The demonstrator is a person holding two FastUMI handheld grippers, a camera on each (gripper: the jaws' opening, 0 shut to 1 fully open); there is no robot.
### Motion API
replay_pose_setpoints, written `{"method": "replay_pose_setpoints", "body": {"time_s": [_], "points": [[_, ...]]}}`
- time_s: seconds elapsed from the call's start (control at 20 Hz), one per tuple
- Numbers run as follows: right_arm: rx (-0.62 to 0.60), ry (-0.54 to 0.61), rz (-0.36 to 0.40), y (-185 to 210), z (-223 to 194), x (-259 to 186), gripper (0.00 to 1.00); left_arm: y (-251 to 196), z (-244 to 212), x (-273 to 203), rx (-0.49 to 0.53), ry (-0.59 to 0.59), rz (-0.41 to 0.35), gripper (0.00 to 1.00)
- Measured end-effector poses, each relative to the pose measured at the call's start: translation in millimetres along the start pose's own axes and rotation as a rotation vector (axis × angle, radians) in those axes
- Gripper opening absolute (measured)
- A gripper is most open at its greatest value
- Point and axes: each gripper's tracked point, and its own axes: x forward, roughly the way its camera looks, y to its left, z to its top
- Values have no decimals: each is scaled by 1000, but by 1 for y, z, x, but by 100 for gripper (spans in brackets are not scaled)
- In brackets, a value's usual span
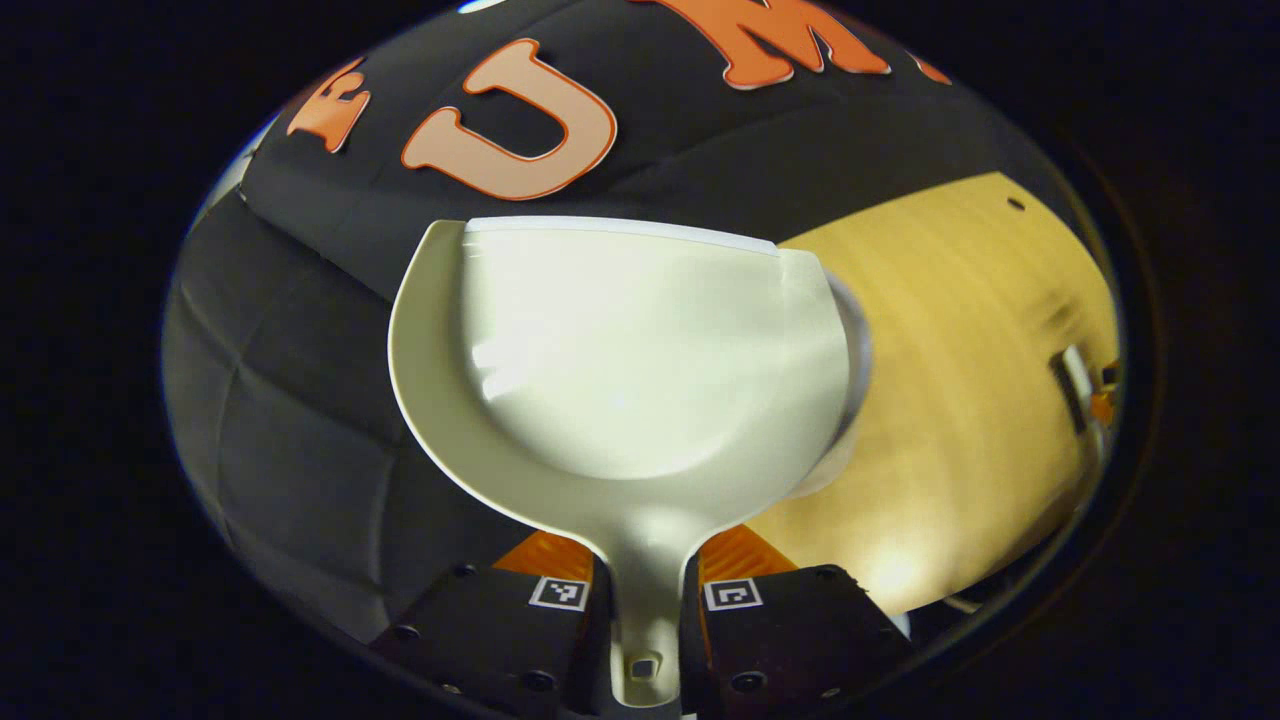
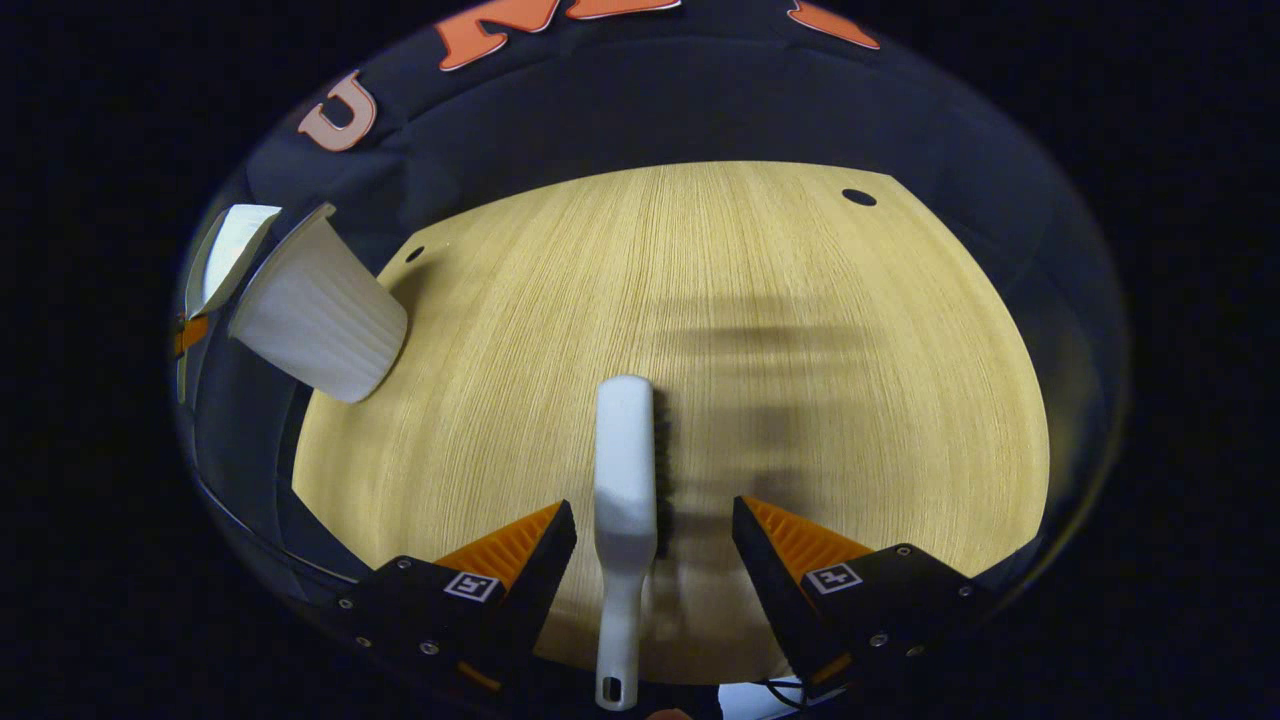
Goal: Pick up the small broom and dustpan from the desktop, sweep the trash into the dustpan with the broom, and then empty the trash into the garbage bin.
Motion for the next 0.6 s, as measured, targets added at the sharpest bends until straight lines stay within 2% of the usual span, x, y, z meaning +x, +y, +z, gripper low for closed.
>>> {"method": "replay_pose_setpoints", "body": {"time_s": [0.1, 0.2, 0.25, 0.35, 0.4, 0.45, 0.5, 0.6], "points": [[-5, -21, 1, -2, 3, -2, 95, -51, 19, -2, -68, -76, -136, 28], [-19, -20, -6, -1, 2, 0, 95, -101, 31, -6, -81, -104, -276, 27], [-27, -16, -5, 0, -1, 0, 95, -121, 36, -6, -80, -122, -321, 27], [-42, -23, -4, 0, 0, -1, 95, -148, 34, 6, -101, -93, -385, 27], [-41, -33, -3, 0, 1, -2, 95, -185, 5, -10, -131, -62, -444, 27], [-34, -39, 1, 1, 3, -4, 95, -221, 0, -2, -164, -11, -507, 28], [-27, -42, 11, 5, 2, -5, 95, -239, -2, 10, -184, 41, -558, 28], [-21, -55, 8, 3, 5, -8, 95, -268, -23, 25, -180, 125, -595, 28]]}}
